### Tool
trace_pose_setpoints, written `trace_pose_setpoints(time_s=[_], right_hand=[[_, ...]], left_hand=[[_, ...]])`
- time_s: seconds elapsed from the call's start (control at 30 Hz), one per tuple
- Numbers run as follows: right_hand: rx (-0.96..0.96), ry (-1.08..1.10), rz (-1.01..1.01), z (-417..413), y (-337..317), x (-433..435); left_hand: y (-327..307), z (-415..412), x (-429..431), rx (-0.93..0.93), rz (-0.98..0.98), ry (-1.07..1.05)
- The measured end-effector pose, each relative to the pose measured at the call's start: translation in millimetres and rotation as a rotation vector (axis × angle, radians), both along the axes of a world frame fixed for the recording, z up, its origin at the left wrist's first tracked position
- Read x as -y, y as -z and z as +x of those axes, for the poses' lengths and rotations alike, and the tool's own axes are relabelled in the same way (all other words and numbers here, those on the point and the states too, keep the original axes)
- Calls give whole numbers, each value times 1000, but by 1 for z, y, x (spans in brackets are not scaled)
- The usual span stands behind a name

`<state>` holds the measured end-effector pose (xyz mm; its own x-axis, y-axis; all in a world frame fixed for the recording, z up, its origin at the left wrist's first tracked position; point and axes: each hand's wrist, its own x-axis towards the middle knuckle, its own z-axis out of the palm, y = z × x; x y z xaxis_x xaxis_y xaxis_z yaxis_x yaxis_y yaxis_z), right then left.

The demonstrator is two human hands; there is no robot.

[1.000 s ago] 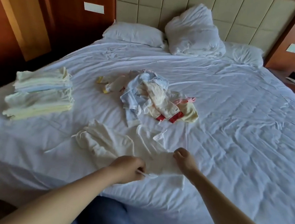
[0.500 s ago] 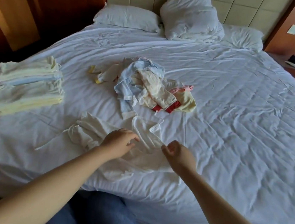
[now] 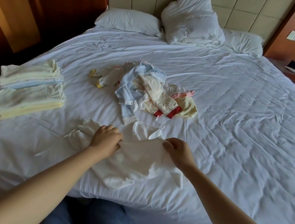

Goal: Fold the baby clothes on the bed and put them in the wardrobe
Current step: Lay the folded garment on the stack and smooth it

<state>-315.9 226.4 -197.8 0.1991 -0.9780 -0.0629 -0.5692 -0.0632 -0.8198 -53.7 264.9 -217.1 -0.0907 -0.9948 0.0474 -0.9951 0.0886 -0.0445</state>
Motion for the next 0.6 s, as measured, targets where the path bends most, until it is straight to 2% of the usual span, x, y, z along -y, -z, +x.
trace_pose_setpoints(time_s=[0.1,0.17,0.23,0.37,0.5,0.6], right_hand=[[89,8,-12,3,-19,12],[192,4,-13,6,-34,23],[298,-15,-50,11,-54,34],[431,-67,-161,28,-107,53],[494,-90,-242,39,-158,68],[520,-86,-273,43,-187,70]], left_hand=[[-19,10,3,-295,-168,-98],[-41,12,9,-425,-195,-188],[-66,16,17,-473,-237,-224],[-118,26,30,-575,-407,-160],[-170,29,41,-586,-607,-104],[-196,34,45,-536,-654,-38]])
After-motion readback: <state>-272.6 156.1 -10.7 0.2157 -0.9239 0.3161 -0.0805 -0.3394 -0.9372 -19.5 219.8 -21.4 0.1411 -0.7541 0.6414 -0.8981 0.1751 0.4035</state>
